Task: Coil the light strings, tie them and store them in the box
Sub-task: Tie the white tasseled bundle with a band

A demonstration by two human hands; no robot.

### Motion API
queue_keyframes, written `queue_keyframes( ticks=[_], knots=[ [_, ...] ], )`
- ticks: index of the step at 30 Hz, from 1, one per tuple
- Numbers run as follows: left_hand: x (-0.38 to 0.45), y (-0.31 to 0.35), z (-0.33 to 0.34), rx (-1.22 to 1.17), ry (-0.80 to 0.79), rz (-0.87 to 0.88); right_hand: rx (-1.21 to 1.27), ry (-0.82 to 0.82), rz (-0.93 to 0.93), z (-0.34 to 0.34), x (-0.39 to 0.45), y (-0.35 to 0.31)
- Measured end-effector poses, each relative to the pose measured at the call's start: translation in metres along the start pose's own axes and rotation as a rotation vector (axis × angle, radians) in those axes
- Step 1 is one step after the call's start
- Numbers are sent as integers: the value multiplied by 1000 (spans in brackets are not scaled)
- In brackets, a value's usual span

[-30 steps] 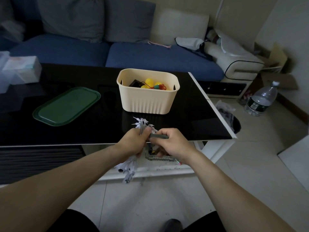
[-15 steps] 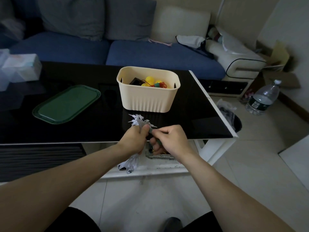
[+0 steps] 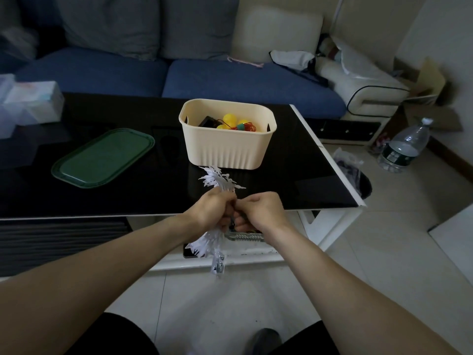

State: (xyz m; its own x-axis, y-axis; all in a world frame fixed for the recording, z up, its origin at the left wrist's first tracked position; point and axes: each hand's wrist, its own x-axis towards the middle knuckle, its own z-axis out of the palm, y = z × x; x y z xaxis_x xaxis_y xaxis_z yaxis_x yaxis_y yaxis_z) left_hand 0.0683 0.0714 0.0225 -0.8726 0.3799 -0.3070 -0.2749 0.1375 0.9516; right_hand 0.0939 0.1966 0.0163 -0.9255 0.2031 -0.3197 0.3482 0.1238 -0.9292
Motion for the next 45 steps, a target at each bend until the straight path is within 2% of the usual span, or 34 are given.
queue_keyframes(
  ticks=[5, 11, 16, 20, 25, 28, 32, 40, 45],
  knots=[
    [-3, -4, -6, 101, -168, -17, 33, -140, 58, -7, -6, -7],
    [-5, -12, -8, 219, -208, 50, 112, -264, 100, -13, -7, -9],
    [-9, -12, -10, 222, -265, 43, 219, -391, 192, -18, -10, -7],
    [-13, -8, -11, 221, -329, 60, 271, -405, 220, -12, -16, -4],
    [-17, -4, -13, 291, -439, 78, 237, -340, 245, -5, -14, 1],
    [-18, -3, -13, 174, -412, 92, 275, -325, 265, -3, -9, 0],
    [-13, -6, -16, 44, -288, 94, 360, -292, 286, -3, -7, -2],
    [-10, -1, -15, 41, -245, 59, 443, -330, 314, -5, -3, -4],
    [-13, 1, -9, 116, -264, 83, 346, -320, 299, -6, -1, -3]
  ],
)
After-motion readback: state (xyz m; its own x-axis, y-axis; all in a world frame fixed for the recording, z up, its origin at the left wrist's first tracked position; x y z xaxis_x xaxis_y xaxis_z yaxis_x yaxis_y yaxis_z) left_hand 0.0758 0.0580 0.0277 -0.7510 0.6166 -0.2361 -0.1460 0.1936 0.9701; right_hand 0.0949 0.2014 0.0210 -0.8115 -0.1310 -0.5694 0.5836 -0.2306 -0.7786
